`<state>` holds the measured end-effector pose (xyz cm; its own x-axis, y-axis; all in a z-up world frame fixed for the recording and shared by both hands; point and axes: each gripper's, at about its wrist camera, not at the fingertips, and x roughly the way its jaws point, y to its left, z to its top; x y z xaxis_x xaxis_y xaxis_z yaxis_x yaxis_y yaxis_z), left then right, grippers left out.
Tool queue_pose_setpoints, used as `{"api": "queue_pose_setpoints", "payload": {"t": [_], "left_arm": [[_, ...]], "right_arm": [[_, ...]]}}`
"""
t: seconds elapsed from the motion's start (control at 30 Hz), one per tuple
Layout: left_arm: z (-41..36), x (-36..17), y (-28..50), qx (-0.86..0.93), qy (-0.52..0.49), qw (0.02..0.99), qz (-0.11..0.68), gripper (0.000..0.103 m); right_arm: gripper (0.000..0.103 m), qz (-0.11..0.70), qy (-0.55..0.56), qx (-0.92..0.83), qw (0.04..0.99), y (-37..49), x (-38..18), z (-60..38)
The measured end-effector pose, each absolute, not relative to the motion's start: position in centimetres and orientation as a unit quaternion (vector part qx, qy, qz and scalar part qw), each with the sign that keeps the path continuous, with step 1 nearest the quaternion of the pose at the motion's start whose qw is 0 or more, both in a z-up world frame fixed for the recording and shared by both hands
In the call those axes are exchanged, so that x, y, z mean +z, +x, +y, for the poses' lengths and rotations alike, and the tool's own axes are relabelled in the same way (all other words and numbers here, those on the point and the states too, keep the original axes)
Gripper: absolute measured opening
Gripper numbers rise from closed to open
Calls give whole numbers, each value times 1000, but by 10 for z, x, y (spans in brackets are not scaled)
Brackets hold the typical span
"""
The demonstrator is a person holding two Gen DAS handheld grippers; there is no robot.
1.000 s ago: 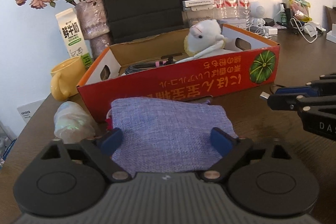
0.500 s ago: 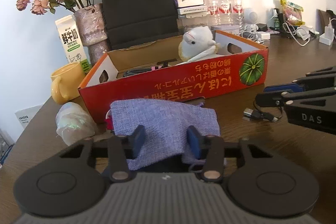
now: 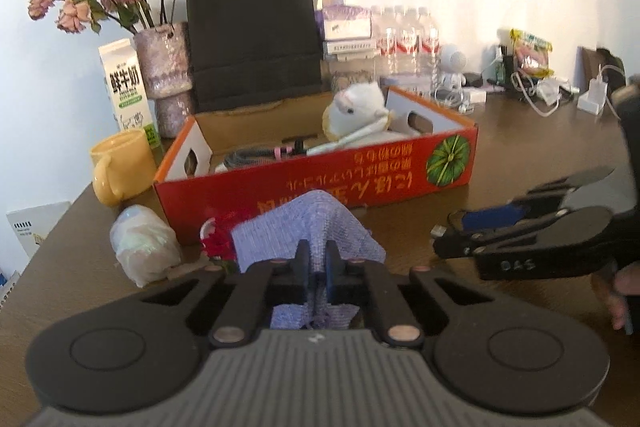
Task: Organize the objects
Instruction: 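Close the left tool on the purple pouch while the right tool grasps the black USB cable, then carry the pouch into the box with the left tool while the right tool carries the cable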
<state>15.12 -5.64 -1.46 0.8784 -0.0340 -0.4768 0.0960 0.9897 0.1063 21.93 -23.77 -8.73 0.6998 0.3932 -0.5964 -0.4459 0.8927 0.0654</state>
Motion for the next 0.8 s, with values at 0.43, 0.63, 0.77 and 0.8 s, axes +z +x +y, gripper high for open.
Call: {"api": "queue_pose_setpoints", "payload": {"t": [0.43, 0.63, 0.77, 0.8], "left_arm": [[-38, 18, 130, -25, 49, 978, 202, 8], [-36, 31, 130, -28, 45, 981, 186, 8], [-33, 41, 136, -30, 36, 983, 176, 8], [-32, 44, 138, -30, 34, 984, 173, 8]], "right_arm": [[11, 241, -77, 234, 939, 186, -74, -228], [11, 209, -67, 236, 947, 182, -54, -226], [11, 190, -62, 241, 950, 185, -39, -220], [11, 186, -61, 242, 950, 187, -36, -218]]}}
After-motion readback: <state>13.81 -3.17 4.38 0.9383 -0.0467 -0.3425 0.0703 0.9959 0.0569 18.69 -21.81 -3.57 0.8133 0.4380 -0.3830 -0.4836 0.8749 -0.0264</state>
